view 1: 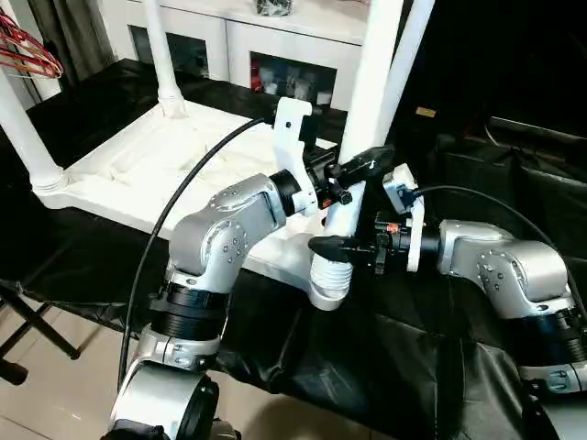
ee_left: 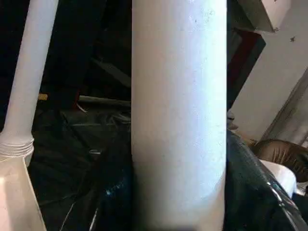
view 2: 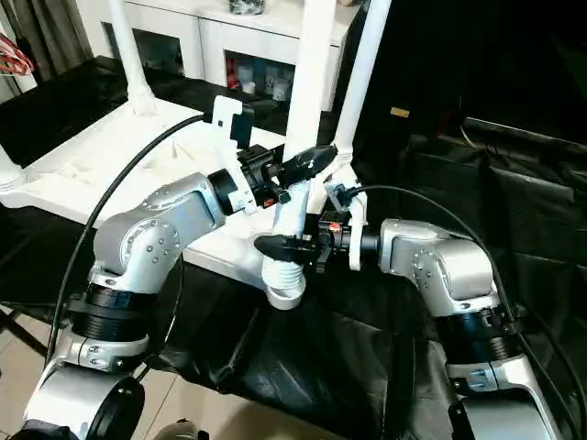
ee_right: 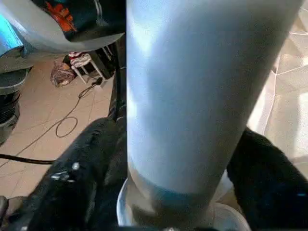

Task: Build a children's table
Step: Pick table leg

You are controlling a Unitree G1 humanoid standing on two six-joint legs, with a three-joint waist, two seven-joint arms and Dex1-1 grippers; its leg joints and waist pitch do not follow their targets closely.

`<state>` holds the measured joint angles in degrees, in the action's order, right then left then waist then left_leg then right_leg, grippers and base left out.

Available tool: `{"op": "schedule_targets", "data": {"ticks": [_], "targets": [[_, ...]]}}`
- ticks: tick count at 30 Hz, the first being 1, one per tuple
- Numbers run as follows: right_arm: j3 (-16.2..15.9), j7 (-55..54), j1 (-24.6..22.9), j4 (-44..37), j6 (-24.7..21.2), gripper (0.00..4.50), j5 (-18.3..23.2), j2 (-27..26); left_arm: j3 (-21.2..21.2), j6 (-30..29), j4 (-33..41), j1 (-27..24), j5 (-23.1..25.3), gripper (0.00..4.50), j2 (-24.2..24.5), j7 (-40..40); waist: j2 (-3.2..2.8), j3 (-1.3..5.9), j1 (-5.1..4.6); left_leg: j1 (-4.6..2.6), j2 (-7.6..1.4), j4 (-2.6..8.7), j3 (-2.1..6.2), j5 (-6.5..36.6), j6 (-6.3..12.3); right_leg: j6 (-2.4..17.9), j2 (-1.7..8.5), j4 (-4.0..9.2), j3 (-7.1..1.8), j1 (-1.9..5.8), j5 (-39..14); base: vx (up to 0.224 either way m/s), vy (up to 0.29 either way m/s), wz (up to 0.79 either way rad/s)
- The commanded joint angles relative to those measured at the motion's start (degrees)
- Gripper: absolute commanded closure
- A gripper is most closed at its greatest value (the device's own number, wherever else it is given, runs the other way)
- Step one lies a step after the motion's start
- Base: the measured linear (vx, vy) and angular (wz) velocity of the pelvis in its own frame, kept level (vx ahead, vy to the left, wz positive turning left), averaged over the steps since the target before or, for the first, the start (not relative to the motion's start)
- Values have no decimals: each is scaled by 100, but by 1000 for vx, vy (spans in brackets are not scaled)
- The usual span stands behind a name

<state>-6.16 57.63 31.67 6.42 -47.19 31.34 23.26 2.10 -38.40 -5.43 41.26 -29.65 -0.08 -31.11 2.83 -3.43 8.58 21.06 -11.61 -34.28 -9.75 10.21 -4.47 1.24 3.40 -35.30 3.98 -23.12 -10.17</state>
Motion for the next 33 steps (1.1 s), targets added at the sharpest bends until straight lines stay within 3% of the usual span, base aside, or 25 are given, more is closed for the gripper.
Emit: {"op": "schedule_targets", "data": {"ticks": [1, 17, 24, 25, 26, 27, 31, 32, 33], "targets": [[-7, -22, 54, 8, -39, 116, 26, 12, 5, -14, 49, 163, -85, 262, -51, -64, 54, 436, 19, -23, -144, 336, 25, 473, 85, 899, 460, 366, -269, 368, -822, 0, 0, 0], [102, -87, 67, 132, 2, 247, 15, -81, 43, -46, 34, 184, -142, 263, -30, -199, 34, 433, 11, -36, -148, 343, 27, 548, 47, 929, 459, 370, -267, 366, -826, 0, 0, 0], [108, -90, 60, 137, 47, 256, -14, -67, 46, -29, 25, 186, -137, 264, -14, -245, 20, 436, 10, -35, -150, 342, 30, 536, 42, 943, 456, 366, -268, 365, -768, 0, 0, 0], [106, -101, 57, 136, 67, 256, -27, -68, 46, -32, 26, 185, -142, 264, -10, -257, -4, 437, 14, -39, -151, 343, 32, 551, 35, 951, 458, 365, -268, 363, -771, 0, 0, 0], [110, -106, 44, 120, 88, 256, -30, -67, 56, -41, 35, 178, -151, 264, -1, -287, 14, 439, 9, -36, -147, 339, 28, 547, 38, 954, 454, 366, -270, 366, -736, 0, 0, 0], [122, -113, 34, 104, 96, 256, -25, -69, 68, -28, 36, 173, -142, 264, 4, -301, -19, 436, 12, -40, -147, 343, 32, 566, 30, 961, 456, 366, -268, 364, -756, 0, 0, 0], [177, -154, 19, 72, 92, 256, -3, -73, 99, 89, -16, 174, 28, 264, 4, -152, 1, 435, 3, -42, -151, 346, 33, 594, 22, 957, 450, 372, -268, 365, -760, 0, 0, 0], [197, -180, 0, 51, 100, 256, -2, -74, 77, -9, -6, 164, -49, 208, 17, -196, -68, 441, 3, -49, -153, 344, 40, 615, -4, 965, 451, 369, -269, 360, -734, 0, 0, 0], [215, -201, -20, 33, 113, 256, -1, -76, 78, -58, 26, 147, -107, 194, 37, -270, -47, 440, -5, -45, -145, 345, 37, 628, -10, 969, 444, 371, -267, 370, -709, 0, 0, 0]]}}
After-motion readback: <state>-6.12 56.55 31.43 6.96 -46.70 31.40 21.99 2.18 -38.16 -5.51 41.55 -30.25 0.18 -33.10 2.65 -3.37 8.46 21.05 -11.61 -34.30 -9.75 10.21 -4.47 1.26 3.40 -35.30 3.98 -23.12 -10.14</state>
